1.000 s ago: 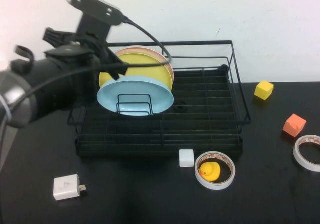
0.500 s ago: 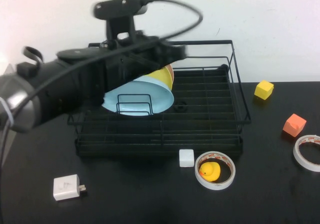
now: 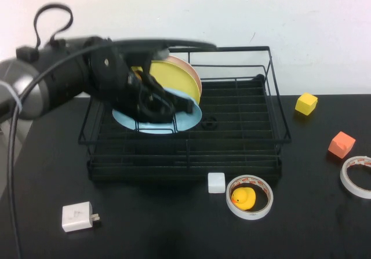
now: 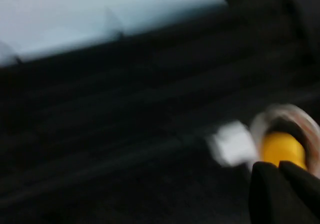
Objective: Place plate on rack
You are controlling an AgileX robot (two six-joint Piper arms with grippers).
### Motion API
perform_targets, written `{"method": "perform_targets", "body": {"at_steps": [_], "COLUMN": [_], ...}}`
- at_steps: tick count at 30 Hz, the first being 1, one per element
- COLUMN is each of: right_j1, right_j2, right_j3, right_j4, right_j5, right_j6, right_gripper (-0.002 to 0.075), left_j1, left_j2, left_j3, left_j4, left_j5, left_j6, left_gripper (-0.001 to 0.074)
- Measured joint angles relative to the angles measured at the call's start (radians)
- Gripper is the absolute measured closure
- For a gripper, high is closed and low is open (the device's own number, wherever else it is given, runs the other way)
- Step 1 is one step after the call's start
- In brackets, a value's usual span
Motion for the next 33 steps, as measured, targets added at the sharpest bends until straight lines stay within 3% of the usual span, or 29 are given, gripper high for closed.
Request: {"method": "perform_targets", "body": {"at_steps": [16, 22, 33], "right_j1": [0.000, 0.000, 0.000], "right_j2": [0.000, 0.000, 0.000], "right_j3": [0.047, 0.047, 0.047], "right_j4": [0.047, 0.047, 0.049], "right_j5": [-0.021, -0.021, -0.021], "right_j6": [0.018, 0.018, 0.020], "right_gripper": [0.0727, 0.0727, 0.0728], "left_j1": [0.016, 0.028, 0.056], "left_j2": [0.276, 0.292, 0.291], "left_j3": [-0.307, -0.329, -0.329], "left_j4": [0.191, 0.235, 0.306], "left_j5": [-0.063, -0.201, -0.166], "left_j6": [-0.059, -0.060, -0.060], "left_gripper": [0.0736, 0.0736, 0.0736]}}
